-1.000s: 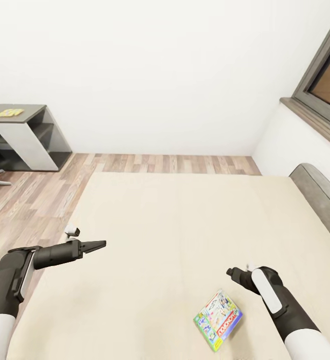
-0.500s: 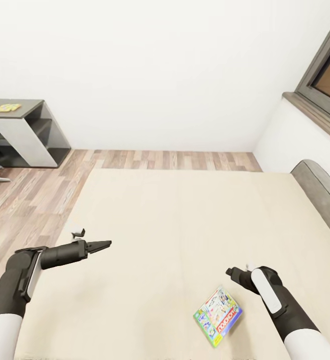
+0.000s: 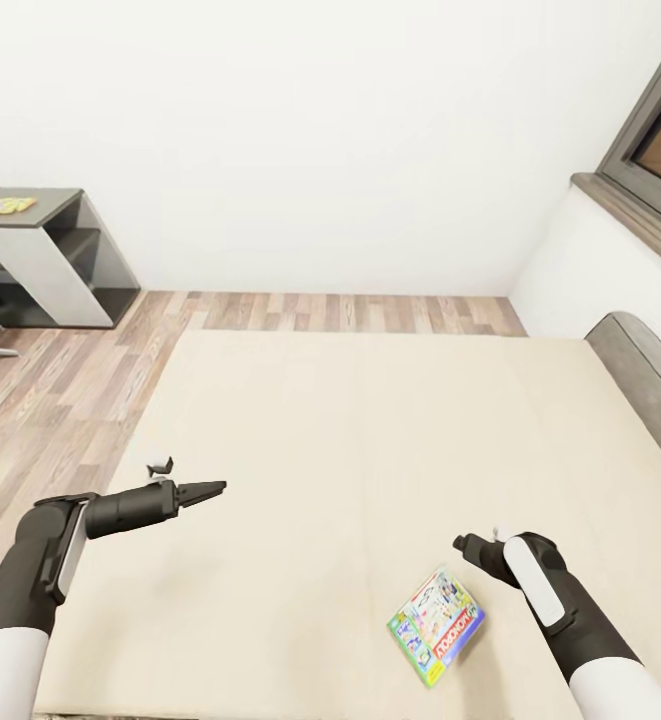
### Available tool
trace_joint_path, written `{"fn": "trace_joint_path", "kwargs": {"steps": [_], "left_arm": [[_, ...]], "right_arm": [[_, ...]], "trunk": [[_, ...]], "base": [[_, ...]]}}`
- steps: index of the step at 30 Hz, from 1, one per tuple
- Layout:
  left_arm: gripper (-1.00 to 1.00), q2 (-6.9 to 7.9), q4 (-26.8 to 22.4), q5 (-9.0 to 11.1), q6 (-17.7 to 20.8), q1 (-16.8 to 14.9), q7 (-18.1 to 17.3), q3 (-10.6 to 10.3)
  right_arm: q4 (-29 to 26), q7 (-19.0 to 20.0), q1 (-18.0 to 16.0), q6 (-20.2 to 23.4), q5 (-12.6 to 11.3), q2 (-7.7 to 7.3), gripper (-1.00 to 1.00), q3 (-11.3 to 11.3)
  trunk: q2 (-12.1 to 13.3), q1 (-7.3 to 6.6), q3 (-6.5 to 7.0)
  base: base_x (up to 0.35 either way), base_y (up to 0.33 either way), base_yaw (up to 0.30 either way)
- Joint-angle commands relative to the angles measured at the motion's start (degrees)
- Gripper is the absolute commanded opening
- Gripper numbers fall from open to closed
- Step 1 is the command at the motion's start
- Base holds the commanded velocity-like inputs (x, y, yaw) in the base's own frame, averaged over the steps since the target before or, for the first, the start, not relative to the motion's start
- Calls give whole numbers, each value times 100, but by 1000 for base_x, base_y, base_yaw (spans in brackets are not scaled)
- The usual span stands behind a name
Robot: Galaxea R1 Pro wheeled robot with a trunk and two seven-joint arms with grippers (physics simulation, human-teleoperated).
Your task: Put all the toys in the child's room - the three board games (two on the bed and one on the table), the two jigsaw puzzles on the table, and the tennis ball on the table - inside the toy box on the table in the child's room.
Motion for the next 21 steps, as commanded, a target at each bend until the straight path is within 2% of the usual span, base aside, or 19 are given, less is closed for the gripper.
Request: {"fn": "trace_joint_path", "kwargs": {"steps": [1,14,17,20,21], "left_arm": [[100,-10,-2,-16,60,-4,-38,5],[100,-25,-24,-9,52,-4,-99,-7],[100,-12,-238,11,71,18,-198,-15],[100,17,-759,25,128,137,-454,-11],[100,26,-1094,29,187,276,-570,-1]], "right_arm": [[-8,-50,-3,14,-60,-1,100,1],[-8,-47,-4,14,-60,-7,100,0],[-7,-47,-7,14,-60,-11,100,-11],[-2,-47,-15,14,-60,-18,100,-30],[-1,-47,-17,14,-60,-27,100,-38]], "trunk": [[-10,3,-18],[-10,3,-140],[-10,3,-169],[-10,3,-197],[-10,3,-206]], "base": [[0,0,0],[0,0,0],[0,0,0],[0,0,0],[0,0,0]]}}
